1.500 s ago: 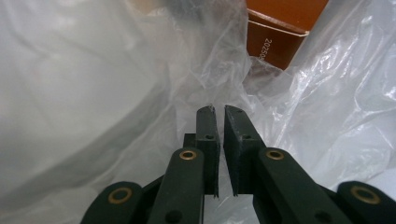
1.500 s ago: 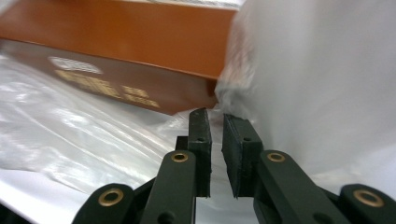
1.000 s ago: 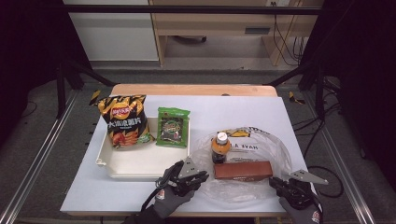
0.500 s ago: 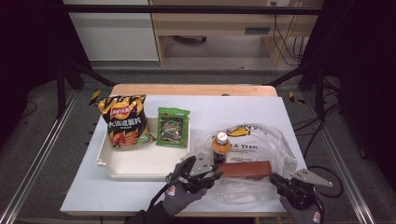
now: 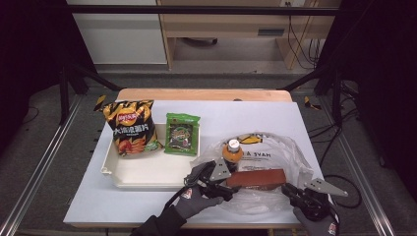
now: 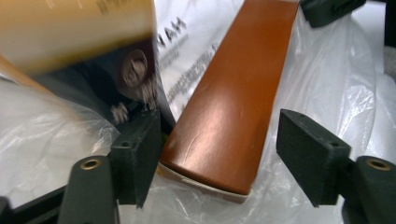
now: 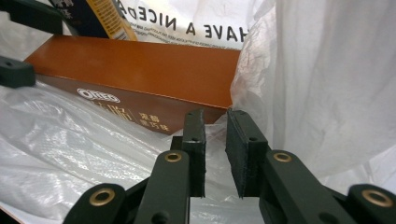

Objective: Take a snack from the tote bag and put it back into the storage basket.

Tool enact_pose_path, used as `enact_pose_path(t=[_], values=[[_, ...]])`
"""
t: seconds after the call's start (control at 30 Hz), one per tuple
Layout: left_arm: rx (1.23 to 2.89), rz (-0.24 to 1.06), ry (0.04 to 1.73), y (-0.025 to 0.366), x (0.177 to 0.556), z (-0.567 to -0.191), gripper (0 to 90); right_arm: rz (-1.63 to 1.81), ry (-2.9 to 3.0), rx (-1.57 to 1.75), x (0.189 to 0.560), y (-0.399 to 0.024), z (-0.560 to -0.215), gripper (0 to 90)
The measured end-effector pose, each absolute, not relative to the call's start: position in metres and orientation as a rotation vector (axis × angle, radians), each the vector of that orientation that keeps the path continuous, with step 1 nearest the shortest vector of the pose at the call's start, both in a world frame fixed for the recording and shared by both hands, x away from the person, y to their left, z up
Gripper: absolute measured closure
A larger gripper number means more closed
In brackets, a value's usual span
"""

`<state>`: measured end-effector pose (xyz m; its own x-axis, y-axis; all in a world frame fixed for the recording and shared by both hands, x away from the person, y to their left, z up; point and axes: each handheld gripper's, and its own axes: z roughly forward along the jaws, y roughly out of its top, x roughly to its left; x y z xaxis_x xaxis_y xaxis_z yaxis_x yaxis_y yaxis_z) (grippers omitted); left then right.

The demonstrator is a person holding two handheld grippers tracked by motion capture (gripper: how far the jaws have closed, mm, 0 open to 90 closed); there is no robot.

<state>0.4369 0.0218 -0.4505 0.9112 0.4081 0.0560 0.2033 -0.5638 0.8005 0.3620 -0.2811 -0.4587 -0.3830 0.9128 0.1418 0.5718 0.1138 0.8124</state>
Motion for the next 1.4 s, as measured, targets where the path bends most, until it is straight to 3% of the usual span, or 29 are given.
enact_pose_path(t=[0.3,0.7,0.83,1.03,1.4], values=[[2.225,0.264,0.461,0.02,0.44,-0.464,29.4,1.185,2.071,1.403,0.363,-0.27,-0.46,79.2],[2.24,0.235,0.457,0.028,0.427,-0.46,41.5,1.154,2.105,1.432,0.366,-0.27,-0.468,78.8],[2.232,0.241,0.442,0.028,0.426,-0.459,40.2,1.153,2.104,1.433,0.366,-0.27,-0.468,78.0],[2.191,0.234,0.41,0.016,0.432,-0.454,30.7,1.164,2.094,1.43,0.366,-0.271,-0.467,77.4],[2.196,0.185,0.466,-0.006,0.446,-0.461,35.9,1.167,2.088,1.435,0.366,-0.272,-0.467,77.5]])
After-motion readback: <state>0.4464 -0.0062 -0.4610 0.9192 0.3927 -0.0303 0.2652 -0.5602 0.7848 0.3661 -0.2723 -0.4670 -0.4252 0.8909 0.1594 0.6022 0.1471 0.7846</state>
